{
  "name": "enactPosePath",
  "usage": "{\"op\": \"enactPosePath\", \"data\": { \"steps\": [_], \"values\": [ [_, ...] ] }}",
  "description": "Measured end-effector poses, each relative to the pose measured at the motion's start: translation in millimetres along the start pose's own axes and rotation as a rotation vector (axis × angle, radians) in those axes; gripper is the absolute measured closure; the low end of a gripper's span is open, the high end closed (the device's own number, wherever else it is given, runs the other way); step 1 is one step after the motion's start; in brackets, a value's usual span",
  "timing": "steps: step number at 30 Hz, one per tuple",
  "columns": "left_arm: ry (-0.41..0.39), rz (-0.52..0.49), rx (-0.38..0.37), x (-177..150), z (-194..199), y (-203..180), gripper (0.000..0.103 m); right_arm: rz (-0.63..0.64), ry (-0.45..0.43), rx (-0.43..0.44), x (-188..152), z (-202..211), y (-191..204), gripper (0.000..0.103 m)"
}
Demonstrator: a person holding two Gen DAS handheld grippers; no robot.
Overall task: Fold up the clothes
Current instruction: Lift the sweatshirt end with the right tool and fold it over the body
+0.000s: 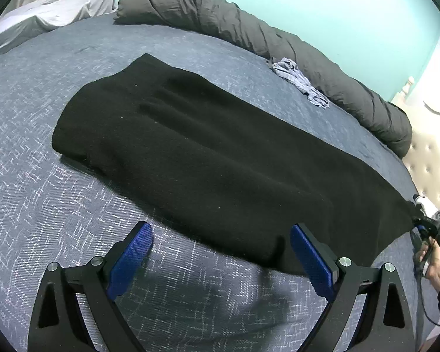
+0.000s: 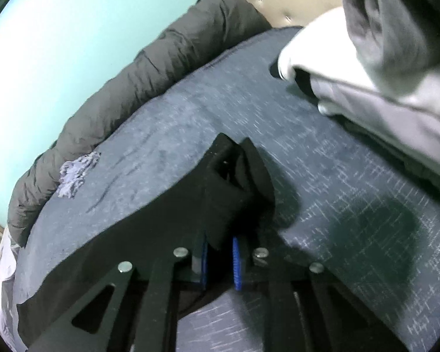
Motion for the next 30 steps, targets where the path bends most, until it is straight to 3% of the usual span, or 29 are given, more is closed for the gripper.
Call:
{"op": "enactPosePath", "data": {
  "steps": [6,16,30],
  "values": [
    [-0.02,0.008,0.001,1.5,8.1,5.1,0.006,0.064,-0.022,0.063,2.0,30.4,41.0,0.093],
    [-0.035,0.016,0.011,0.0,25.0,20.2,0.006,0.266,0.03,0.174,-14.9,58.7,169.9,0.094],
    [-0.046,0.036,0.009,0.7,38.9,42.4,0.006,0.479,0.156,0.367,-113.6,49.5,362.4,0.094]
  ]
}}
Point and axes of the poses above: each gripper's, at about its wrist camera, not at the fingertips, and z roughly against the way its jaws point, y to its left, x to its top, the point moved 1 cm from there along -z, roughly the way its jaws point, and after that the axes turned 1 degree about -x, right-handed, at the moved point
